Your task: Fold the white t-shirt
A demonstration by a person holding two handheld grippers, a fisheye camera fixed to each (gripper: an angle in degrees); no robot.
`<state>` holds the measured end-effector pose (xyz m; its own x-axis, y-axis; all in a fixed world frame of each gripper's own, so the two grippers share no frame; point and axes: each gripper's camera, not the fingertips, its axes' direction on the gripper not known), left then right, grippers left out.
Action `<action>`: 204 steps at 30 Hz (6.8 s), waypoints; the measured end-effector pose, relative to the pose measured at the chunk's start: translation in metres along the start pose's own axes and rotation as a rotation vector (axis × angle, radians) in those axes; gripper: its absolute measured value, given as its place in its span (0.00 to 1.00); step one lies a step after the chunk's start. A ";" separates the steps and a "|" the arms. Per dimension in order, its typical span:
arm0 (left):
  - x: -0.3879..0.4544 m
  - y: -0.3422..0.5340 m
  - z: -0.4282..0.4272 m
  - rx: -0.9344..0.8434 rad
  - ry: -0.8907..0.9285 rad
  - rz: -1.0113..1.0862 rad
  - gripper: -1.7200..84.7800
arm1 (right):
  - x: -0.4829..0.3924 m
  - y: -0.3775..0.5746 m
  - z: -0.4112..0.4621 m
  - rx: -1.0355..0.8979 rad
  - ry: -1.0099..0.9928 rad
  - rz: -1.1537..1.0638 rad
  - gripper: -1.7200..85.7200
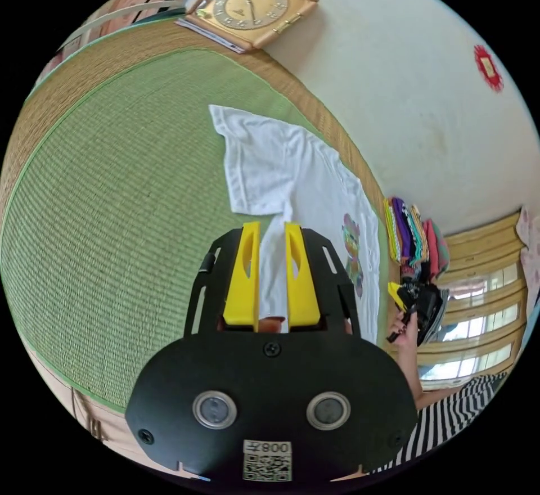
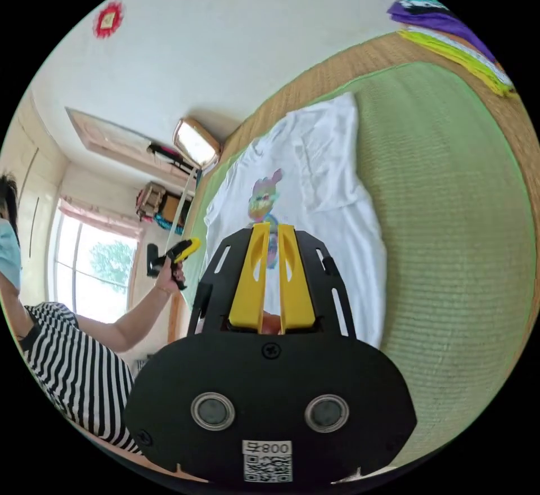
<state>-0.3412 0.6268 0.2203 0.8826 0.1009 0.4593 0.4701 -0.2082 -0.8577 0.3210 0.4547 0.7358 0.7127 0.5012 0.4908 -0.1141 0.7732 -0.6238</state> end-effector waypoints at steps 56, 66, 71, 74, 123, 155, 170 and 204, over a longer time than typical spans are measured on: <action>0.003 0.059 -0.052 0.102 -0.140 0.522 0.02 | -0.183 -0.216 0.441 -0.262 -0.012 -0.506 0.02; 0.049 0.082 0.006 -0.088 -0.229 0.652 0.02 | -0.092 -0.210 0.414 -0.288 0.005 -0.348 0.02; 0.053 0.083 0.021 -0.148 -0.231 0.635 0.02 | -0.076 -0.208 0.415 -0.322 0.036 -0.341 0.02; 0.055 0.085 0.029 -0.177 -0.211 0.625 0.02 | -0.066 -0.209 0.408 -0.317 0.047 -0.321 0.02; -0.022 0.079 0.076 -0.176 -0.128 0.439 0.02 | -0.100 -0.050 0.319 -0.405 0.028 -0.431 0.02; -0.238 0.237 -0.011 -0.347 0.294 0.172 0.06 | -0.009 0.330 -0.113 -0.121 0.055 0.293 0.02; -0.346 0.285 0.048 -0.411 0.422 -0.090 0.14 | 0.032 0.431 -0.194 -0.008 -0.010 0.502 0.05; -0.357 0.314 0.011 -0.353 0.630 0.059 0.03 | 0.110 0.544 -0.289 0.255 -0.087 0.700 0.12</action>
<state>-0.5087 0.5359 -0.2158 0.6836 -0.4780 0.5515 0.2969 -0.5081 -0.8085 0.5371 0.8184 0.2749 0.3587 0.9296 0.0843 -0.6849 0.3234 -0.6529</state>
